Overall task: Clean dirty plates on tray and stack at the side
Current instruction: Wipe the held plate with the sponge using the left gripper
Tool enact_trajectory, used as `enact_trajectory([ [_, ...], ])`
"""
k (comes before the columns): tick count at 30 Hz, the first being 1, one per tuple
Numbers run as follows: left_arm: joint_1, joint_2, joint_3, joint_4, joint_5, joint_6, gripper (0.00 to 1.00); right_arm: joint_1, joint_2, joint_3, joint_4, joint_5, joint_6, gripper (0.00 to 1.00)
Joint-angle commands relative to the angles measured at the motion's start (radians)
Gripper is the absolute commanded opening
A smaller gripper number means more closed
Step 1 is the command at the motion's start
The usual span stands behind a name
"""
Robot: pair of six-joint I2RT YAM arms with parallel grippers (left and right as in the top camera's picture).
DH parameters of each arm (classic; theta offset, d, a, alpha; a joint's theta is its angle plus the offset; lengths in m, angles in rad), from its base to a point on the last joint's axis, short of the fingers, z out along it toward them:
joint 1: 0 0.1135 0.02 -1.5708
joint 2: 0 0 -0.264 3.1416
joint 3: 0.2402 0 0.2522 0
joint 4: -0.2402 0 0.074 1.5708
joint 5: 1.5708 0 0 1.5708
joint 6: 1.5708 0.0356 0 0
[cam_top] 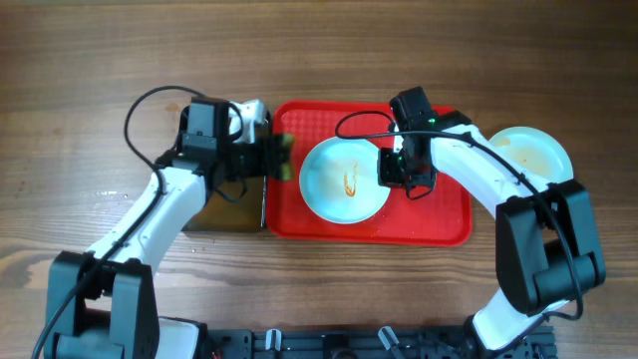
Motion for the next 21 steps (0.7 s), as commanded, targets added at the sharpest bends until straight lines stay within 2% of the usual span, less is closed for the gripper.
enact_trajectory([
  [1, -0.074, 0.015, 0.005, 0.113, 0.076, -0.168, 0.04, 0.003, -0.014, -0.006, 0.009, -0.032, -0.012, 0.04],
  [10, -0.304, 0.299, 0.005, 0.484, 0.106, -0.473, 0.04, 0.003, -0.014, -0.006, 0.009, -0.032, -0.013, 0.04],
  [13, -0.349, 0.364, 0.005, 0.565, 0.106, -0.523, 0.04, 0.003, -0.014, -0.006, 0.009, -0.032, -0.013, 0.04],
  [17, -0.346, 0.420, 0.005, 0.566, 0.080, -0.522, 0.04, 0.003, -0.014, -0.005, 0.008, -0.032, -0.013, 0.04],
  [21, -0.258, 0.420, 0.005, 0.516, 0.071, -0.518, 0.04, 0.003, -0.014, -0.006, 0.008, -0.032, -0.014, 0.04],
])
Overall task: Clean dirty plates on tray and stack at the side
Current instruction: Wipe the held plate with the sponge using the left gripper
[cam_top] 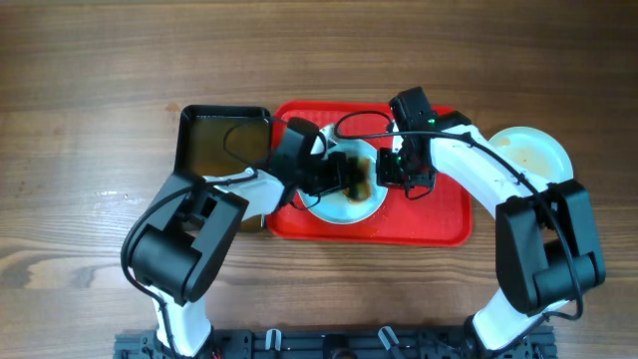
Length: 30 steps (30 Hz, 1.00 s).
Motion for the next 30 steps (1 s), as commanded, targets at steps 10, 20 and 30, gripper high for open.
enact_trajectory([
  [10, 0.134, -0.311, 0.006, -0.418, -0.116, 0.333, 0.04, 0.003, -0.014, -0.003, 0.000, -0.009, -0.017, 0.04],
  [20, 0.246, -0.464, 0.006, -0.613, -0.397, 0.451, 0.04, 0.003, -0.014, -0.003, 0.000, -0.009, -0.030, 0.04],
  [30, 0.080, -0.373, 0.006, -0.466, -0.327, 0.449, 0.04, 0.003, -0.014, -0.003, 0.011, -0.010, -0.031, 0.04],
])
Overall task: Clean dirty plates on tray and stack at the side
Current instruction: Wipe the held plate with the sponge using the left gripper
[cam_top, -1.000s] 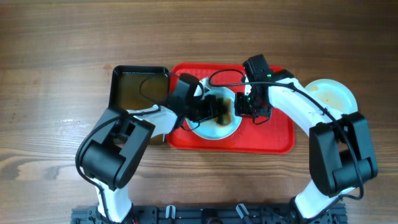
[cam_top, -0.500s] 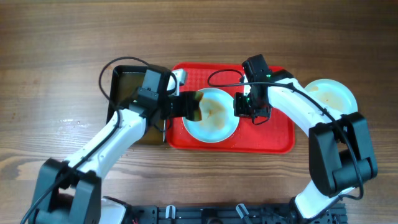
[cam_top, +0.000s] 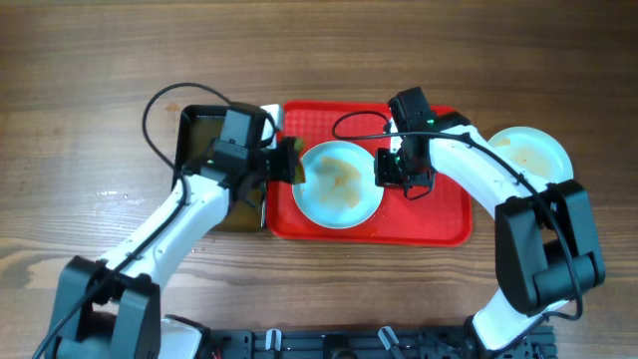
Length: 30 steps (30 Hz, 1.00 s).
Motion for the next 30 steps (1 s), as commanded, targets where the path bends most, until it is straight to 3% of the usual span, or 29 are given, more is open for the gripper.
enact_trajectory([
  [1, -0.093, 0.076, 0.002, 0.110, 0.078, 0.015, 0.04, -0.002, -0.014, -0.003, 0.003, 0.011, -0.013, 0.04],
  [8, -0.220, 0.294, 0.002, 0.335, 0.073, 0.005, 0.04, -0.002, -0.014, -0.002, 0.000, 0.000, -0.013, 0.04],
  [16, -0.201, 0.341, 0.002, 0.231, -0.131, 0.005, 0.04, -0.002, -0.014, -0.003, 0.001, -0.008, -0.014, 0.04],
  [21, -0.159, 0.246, 0.002, 0.140, -0.157, 0.006, 0.04, -0.002, -0.014, -0.003, 0.000, -0.008, -0.018, 0.04],
  [27, -0.117, -0.055, 0.002, -0.023, -0.145, 0.009, 0.04, -0.002, -0.014, -0.003, 0.000, -0.008, -0.019, 0.04],
  [30, -0.017, -0.158, 0.002, -0.116, -0.150, 0.040, 0.04, -0.002, -0.014, -0.003, 0.000, -0.008, -0.019, 0.04],
])
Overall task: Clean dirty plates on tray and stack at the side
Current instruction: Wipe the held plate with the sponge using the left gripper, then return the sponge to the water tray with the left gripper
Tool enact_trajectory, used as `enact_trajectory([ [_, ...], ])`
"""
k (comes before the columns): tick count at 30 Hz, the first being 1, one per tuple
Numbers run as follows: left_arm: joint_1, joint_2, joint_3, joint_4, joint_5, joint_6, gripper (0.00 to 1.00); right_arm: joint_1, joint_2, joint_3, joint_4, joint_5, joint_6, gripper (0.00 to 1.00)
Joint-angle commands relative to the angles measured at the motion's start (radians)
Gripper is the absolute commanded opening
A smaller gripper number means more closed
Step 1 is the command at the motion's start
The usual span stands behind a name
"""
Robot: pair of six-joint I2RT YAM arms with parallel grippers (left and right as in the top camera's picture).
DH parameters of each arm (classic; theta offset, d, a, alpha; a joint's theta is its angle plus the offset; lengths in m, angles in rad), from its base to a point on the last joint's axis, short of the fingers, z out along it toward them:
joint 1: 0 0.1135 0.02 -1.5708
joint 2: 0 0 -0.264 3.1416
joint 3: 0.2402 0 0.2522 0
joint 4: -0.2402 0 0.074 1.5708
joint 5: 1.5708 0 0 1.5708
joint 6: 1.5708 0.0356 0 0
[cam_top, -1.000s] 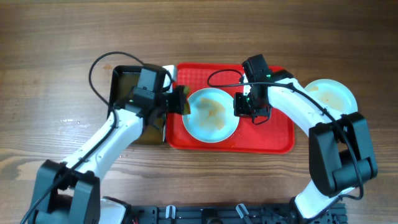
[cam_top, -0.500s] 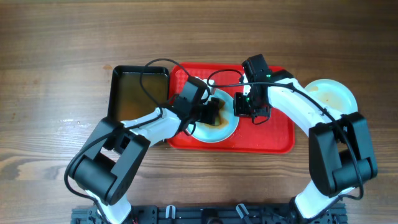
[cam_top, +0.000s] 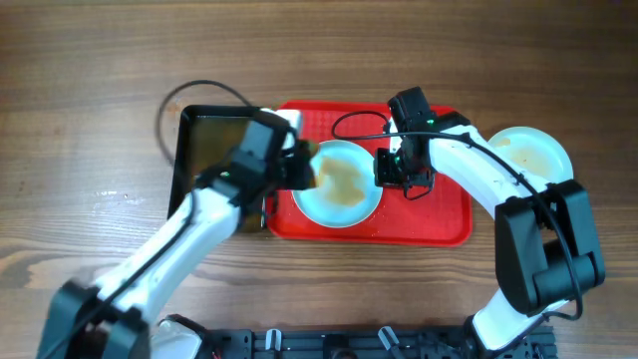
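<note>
A white plate (cam_top: 342, 202) with a pale brown smear lies on the red tray (cam_top: 429, 224). My left gripper (cam_top: 302, 168) is shut on a dark green sponge (cam_top: 310, 176) at the plate's left rim, reaching over its edge. On the plate's right rim my right gripper (cam_top: 383, 170) is shut. A second white plate (cam_top: 533, 150), stained brown, sits on the table to the right of the tray.
A black square tub (cam_top: 207, 145) holding brownish liquid stands against the tray's left side, partly under my left arm. The table is bare wood. Cables loop above both arms.
My left gripper and the sponge have shifted a little to the right, from just off the plate's left rim to over it. The right gripper and plate are unmoved.
At first the sponge was at the tray's left edge and the plate bore a thin orange streak. Then the sponge was on the plate's middle. Then it was back at the left rim, the streak spread into a pale smear. Now it overlaps the rim again.
</note>
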Motion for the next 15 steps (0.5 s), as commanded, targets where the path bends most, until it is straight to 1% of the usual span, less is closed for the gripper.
enact_trajectory([
  [1, 0.145, -0.076, 0.001, -0.089, -0.021, 0.105, 0.04, -0.002, -0.014, -0.002, -0.002, -0.002, -0.016, 0.04],
  [4, 0.278, -0.040, 0.000, -0.167, -0.033, 0.214, 0.04, -0.002, -0.014, -0.002, 0.000, -0.002, -0.016, 0.04],
  [5, 0.296, -0.025, -0.002, -0.167, -0.033, 0.217, 0.04, -0.002, -0.014, -0.002, 0.000, -0.002, -0.016, 0.04],
  [7, 0.323, 0.022, -0.003, -0.167, -0.033, 0.225, 0.04, -0.002, -0.014, -0.002, -0.001, -0.002, -0.016, 0.04],
  [8, 0.325, 0.071, -0.003, -0.166, -0.033, 0.251, 0.04, -0.002, -0.014, -0.003, -0.001, -0.003, -0.016, 0.04],
  [11, 0.324, 0.191, -0.003, -0.154, -0.032, 0.254, 0.04, -0.002, -0.014, -0.002, -0.001, -0.003, -0.016, 0.04],
  [12, 0.324, 0.224, -0.003, -0.151, -0.032, 0.268, 0.08, -0.002, -0.014, -0.003, -0.001, -0.003, -0.016, 0.04],
  [13, 0.324, 0.251, -0.003, -0.147, -0.036, 0.274, 0.18, -0.002, -0.014, -0.003, -0.001, -0.003, -0.016, 0.04],
  [14, 0.324, 0.264, -0.003, -0.140, -0.037, 0.277, 0.27, -0.002, -0.014, -0.003, -0.001, -0.003, -0.016, 0.04],
  [15, 0.324, 0.270, -0.003, -0.127, -0.041, 0.283, 0.40, -0.002, -0.014, -0.003, -0.001, -0.002, -0.016, 0.04],
])
